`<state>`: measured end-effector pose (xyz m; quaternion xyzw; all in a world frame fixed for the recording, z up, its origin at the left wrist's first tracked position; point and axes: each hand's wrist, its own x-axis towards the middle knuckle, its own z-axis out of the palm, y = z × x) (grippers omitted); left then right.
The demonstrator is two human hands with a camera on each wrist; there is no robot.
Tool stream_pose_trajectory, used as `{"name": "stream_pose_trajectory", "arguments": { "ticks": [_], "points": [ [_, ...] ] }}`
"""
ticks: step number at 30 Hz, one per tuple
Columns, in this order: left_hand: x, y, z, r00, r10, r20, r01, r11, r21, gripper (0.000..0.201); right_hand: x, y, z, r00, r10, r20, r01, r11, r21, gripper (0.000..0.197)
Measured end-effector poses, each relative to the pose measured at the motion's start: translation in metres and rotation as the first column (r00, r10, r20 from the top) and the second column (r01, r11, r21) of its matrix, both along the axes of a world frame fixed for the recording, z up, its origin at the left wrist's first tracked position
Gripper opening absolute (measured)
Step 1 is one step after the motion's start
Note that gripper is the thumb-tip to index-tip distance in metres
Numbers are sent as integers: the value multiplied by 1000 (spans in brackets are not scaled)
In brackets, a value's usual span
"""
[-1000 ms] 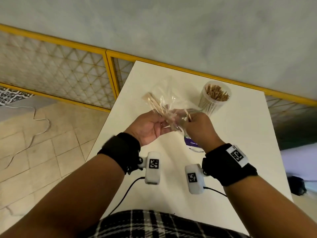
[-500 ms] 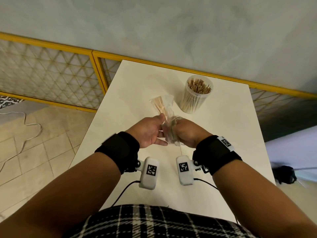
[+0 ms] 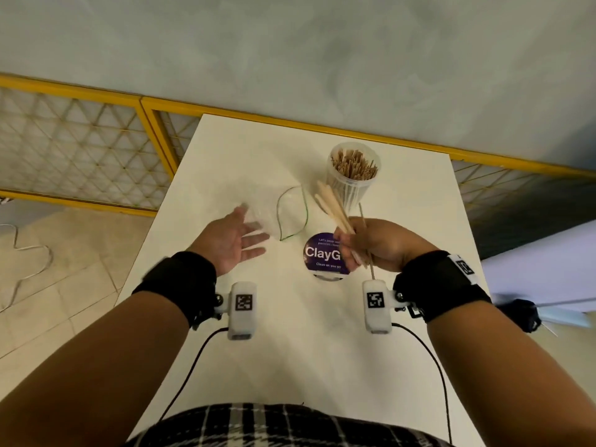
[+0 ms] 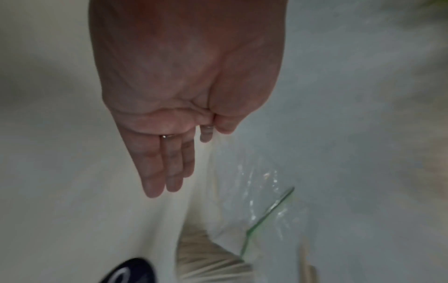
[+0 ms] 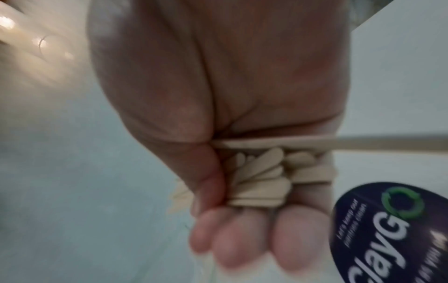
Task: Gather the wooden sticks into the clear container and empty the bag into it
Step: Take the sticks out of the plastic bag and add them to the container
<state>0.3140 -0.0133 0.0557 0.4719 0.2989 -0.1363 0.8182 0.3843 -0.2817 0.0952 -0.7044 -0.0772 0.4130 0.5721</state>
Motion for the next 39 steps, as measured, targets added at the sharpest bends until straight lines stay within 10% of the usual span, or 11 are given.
{"name": "stream_pose_trajectory", "arguments": {
  "ticks": [4,11,17,22,26,28,31,33,37,39],
  "points": [
    [-31,-13,-40,916,-300,-266,324,945,49,61,42,-1,18,907,-402,126,361,896,260,10],
    [-48,-18,-25,624,-685,-376,774,607,181,41,119,37,46,562,-752,346,531,648,547,18],
    [-15,1,-14,865,-491,-102,415,587,695,26,142,45,6,621,-618,482,557,780,284,18],
    [-9,4,-31,859,-512,33,71,183,980,19,147,40,-7,625,-588,514,548,799,248,11],
    [-26,6,-55,779,-616,116,-109,49,993,24,137,33,-6,419,-286,862,547,837,12,25],
    [-37,6,-66,808,-579,108,-120,17,993,31,130,30,-13,356,114,927,400,879,-262,43],
    [-54,7,-88,809,-588,-15,-19,-52,998,55,126,29,-28,385,565,730,170,734,-657,56],
    [-62,8,-103,769,-625,-135,99,-91,991,70,126,29,-24,417,462,783,244,773,-586,60],
    [-69,7,-125,739,-626,-249,242,-99,965,81,119,28,-12,258,122,958,437,870,-228,44],
    [-70,5,-129,738,-618,-270,256,-114,960,84,116,30,-14,294,225,929,390,859,-331,48]
  ]
}}
